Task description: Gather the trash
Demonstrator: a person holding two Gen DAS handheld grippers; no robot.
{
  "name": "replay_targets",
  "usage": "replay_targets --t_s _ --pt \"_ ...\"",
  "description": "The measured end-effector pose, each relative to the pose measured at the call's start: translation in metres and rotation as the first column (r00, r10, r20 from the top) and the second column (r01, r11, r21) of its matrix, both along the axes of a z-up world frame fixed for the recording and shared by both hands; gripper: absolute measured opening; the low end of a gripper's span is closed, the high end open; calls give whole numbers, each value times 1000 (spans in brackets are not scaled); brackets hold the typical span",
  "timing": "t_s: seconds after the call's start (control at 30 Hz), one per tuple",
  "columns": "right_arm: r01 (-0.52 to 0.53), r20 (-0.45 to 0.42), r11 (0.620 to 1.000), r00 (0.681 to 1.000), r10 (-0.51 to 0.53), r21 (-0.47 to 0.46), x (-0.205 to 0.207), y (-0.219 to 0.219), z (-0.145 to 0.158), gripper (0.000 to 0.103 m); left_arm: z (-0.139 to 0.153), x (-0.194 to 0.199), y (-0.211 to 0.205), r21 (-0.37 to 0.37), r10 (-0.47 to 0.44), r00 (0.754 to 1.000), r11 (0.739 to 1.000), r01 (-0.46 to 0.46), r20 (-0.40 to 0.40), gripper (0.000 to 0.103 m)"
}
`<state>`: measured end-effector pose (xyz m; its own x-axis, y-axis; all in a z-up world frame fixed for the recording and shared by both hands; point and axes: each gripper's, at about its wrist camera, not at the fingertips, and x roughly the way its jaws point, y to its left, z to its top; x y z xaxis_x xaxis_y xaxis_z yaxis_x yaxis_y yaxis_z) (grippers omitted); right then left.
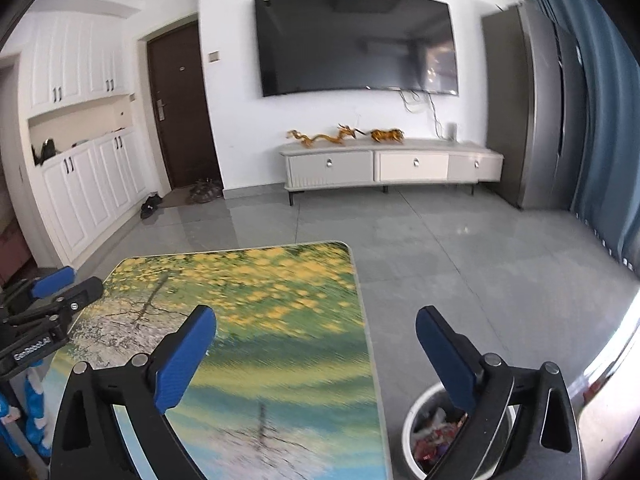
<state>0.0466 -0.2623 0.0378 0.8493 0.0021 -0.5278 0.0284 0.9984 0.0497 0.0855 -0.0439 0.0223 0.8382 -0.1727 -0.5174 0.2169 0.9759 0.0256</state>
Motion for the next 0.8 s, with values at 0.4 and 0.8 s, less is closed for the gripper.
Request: replay_targets --t_s 0.4,0.8 --pt "-43 -5 994 999 43 -97 10 71 -23 103 -3 -11 55 -10 135 990 991 -135 40 67" --pt "0 28 990 1000 3 -139 -11 68 -34 103 -17 -19 38 27 129 990 991 -130 54 67"
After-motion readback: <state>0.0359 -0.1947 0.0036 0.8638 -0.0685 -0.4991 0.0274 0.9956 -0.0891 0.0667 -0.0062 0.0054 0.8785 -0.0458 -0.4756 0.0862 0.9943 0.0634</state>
